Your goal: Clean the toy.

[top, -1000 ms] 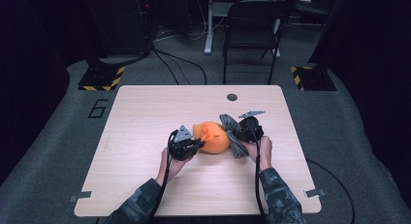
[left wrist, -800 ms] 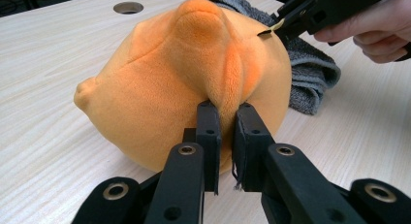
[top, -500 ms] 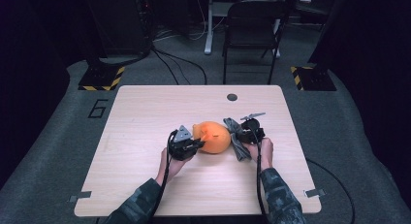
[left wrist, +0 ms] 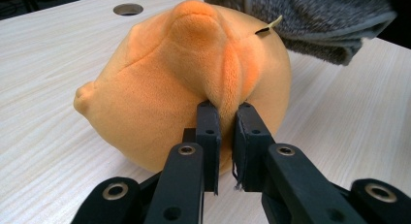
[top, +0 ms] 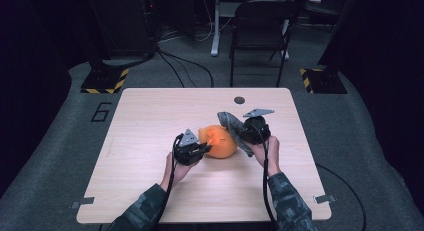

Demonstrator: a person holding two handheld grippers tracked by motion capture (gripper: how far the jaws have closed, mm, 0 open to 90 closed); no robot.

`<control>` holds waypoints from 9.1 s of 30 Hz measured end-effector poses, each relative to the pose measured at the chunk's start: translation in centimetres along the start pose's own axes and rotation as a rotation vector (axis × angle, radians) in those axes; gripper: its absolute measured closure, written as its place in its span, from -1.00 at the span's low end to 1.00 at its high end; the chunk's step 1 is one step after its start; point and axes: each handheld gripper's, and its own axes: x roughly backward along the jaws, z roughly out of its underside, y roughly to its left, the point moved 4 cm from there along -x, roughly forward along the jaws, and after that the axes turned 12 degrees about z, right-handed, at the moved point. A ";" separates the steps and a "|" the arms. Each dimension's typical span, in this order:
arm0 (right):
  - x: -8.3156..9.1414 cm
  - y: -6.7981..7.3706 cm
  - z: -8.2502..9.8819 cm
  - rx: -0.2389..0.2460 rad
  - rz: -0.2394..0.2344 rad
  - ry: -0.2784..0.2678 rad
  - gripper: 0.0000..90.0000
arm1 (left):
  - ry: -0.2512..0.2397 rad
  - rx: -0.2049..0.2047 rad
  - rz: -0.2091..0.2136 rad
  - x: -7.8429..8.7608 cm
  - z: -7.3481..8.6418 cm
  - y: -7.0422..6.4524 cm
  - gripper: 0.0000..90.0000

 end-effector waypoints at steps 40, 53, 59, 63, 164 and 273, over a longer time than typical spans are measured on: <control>-2.6 -0.4 1.9 -0.002 0.020 0.087 0.66 | 0.007 0.005 0.010 -0.1 0.1 0.0 0.82; -4.6 -2.2 4.0 -0.024 0.067 0.175 0.67 | 0.008 0.006 0.010 -0.1 0.1 0.0 0.82; -5.9 -2.9 5.4 -0.007 0.095 0.245 0.66 | 0.006 0.011 0.004 0.0 0.1 0.1 0.82; -6.0 -3.4 5.7 -0.006 0.115 0.258 0.67 | 0.005 0.013 0.004 0.1 0.1 0.3 0.82; -5.5 -2.1 4.9 -0.046 0.073 0.193 0.66 | -0.046 0.111 0.012 0.6 0.4 1.2 0.82; -3.4 -1.0 2.7 -0.038 0.061 0.085 0.65 | -0.019 0.046 -0.005 0.1 0.8 0.6 0.86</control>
